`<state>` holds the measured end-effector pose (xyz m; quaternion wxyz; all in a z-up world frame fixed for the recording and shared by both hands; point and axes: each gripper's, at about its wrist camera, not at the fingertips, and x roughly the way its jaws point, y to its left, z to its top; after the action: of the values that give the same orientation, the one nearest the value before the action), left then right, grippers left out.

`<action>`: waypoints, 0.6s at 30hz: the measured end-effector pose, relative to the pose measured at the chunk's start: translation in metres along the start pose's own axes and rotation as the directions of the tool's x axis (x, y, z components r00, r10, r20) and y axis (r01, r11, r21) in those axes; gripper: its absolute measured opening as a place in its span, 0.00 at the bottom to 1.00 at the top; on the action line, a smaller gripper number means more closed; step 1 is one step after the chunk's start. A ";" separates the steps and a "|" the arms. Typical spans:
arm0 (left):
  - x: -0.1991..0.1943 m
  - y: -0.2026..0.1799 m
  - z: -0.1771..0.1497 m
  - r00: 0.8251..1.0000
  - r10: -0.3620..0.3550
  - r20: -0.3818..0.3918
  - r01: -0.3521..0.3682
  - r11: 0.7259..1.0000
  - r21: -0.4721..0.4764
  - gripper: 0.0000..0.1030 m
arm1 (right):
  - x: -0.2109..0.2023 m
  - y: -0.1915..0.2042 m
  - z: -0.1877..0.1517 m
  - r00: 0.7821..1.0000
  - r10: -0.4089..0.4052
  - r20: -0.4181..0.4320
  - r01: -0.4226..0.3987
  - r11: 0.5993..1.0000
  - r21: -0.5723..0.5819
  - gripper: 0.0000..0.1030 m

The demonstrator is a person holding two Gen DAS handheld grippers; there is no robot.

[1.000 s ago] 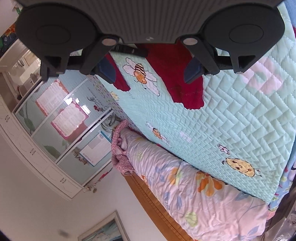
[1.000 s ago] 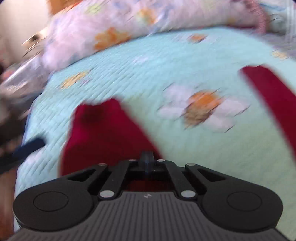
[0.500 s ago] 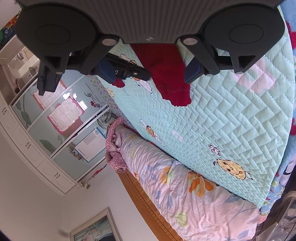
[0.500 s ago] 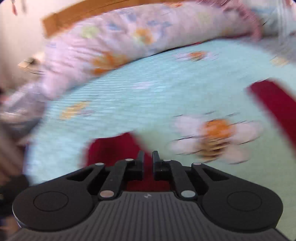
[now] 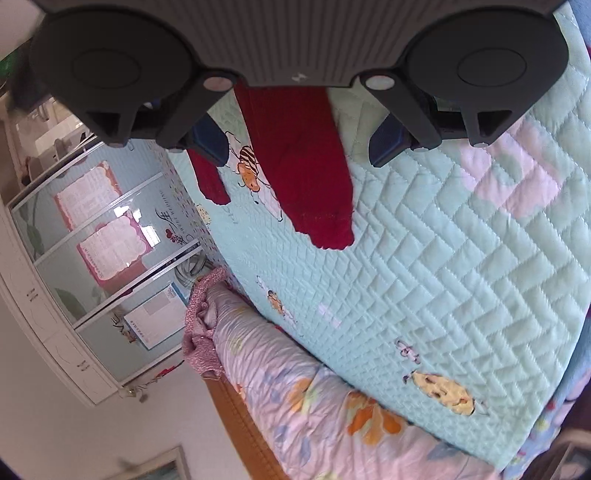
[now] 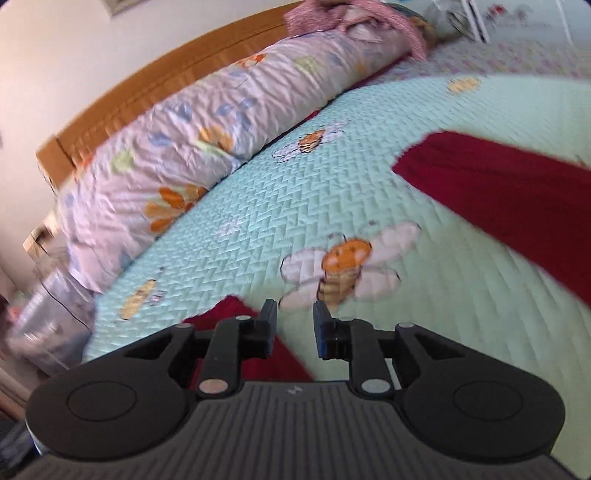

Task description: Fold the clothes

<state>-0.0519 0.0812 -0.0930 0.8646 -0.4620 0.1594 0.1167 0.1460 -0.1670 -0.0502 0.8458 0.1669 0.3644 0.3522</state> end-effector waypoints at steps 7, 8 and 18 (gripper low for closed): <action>0.020 -0.006 -0.004 0.981 -0.081 -0.179 0.079 0.997 -0.016 0.70 | -0.103 -0.009 -0.082 0.999 0.027 -0.033 -0.025 0.999 0.048 0.25; 0.021 -0.006 -0.006 0.978 -0.079 -0.192 0.075 0.997 -0.027 0.65 | -0.104 -0.006 -0.092 0.997 0.045 -0.067 -0.043 0.998 0.036 0.25; -0.005 -0.084 -0.029 0.999 0.039 -0.038 -0.022 0.920 0.391 0.70 | -0.091 -0.061 -0.081 0.998 -0.069 -0.005 0.069 0.994 0.084 0.11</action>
<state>-0.0319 0.0109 -0.0423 0.9335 -0.2806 0.2060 0.0857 0.0712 -0.2727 -0.0921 0.8493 0.1893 0.3853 0.3071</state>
